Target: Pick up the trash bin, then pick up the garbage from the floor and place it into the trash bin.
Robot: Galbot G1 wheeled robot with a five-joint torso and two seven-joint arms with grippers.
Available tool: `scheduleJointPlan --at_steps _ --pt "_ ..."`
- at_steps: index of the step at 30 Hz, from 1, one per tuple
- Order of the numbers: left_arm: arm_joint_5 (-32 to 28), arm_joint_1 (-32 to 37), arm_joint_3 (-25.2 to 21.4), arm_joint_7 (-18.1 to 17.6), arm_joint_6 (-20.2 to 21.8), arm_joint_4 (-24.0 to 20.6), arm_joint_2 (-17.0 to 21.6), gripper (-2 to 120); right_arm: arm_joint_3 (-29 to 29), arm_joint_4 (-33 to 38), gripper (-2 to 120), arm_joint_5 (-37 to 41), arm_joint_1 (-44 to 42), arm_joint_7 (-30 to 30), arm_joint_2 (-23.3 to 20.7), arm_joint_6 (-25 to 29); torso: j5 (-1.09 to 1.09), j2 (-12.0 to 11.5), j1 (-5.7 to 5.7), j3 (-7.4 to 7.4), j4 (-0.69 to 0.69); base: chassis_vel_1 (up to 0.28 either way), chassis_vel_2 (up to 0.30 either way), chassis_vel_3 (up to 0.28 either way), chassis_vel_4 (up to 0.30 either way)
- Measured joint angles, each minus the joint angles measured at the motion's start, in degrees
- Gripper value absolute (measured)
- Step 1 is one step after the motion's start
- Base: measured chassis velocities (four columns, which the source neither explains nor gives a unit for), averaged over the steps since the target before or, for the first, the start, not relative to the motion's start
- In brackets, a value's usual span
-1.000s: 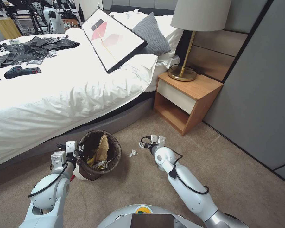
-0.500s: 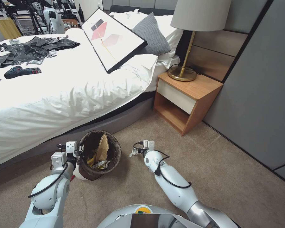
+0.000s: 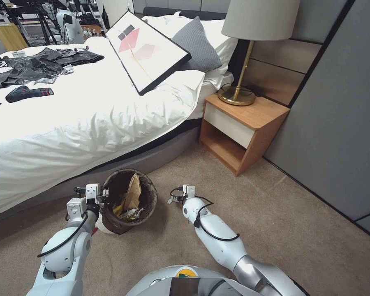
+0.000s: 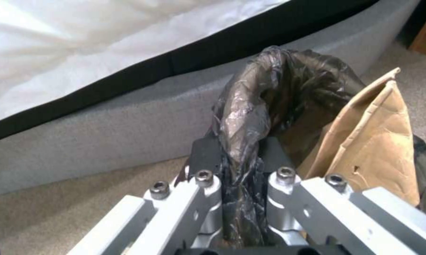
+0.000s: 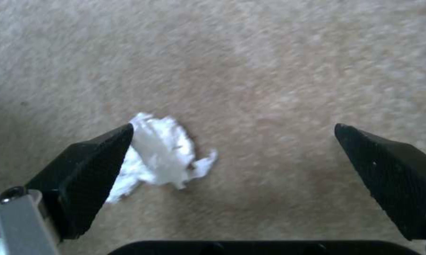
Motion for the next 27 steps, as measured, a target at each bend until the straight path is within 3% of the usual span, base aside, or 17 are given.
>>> scheduleJointPlan --at_steps 16,27 --pt "0.6 0.1 0.3 0.2 -0.2 0.1 -0.4 7 -3.9 -3.7 100 -5.8 -0.2 -2.9 3.1 2.1 0.0 0.0 0.0 0.0 0.0 0.0 0.0 0.0 0.0" --pt "1.2 0.3 0.8 0.4 -0.4 0.1 -0.6 7 -1.0 -11.1 100 -9.4 3.6 -5.1 4.2 4.0 0.0 0.0 0.0 0.0 0.0 0.0 0.0 0.0 0.0"
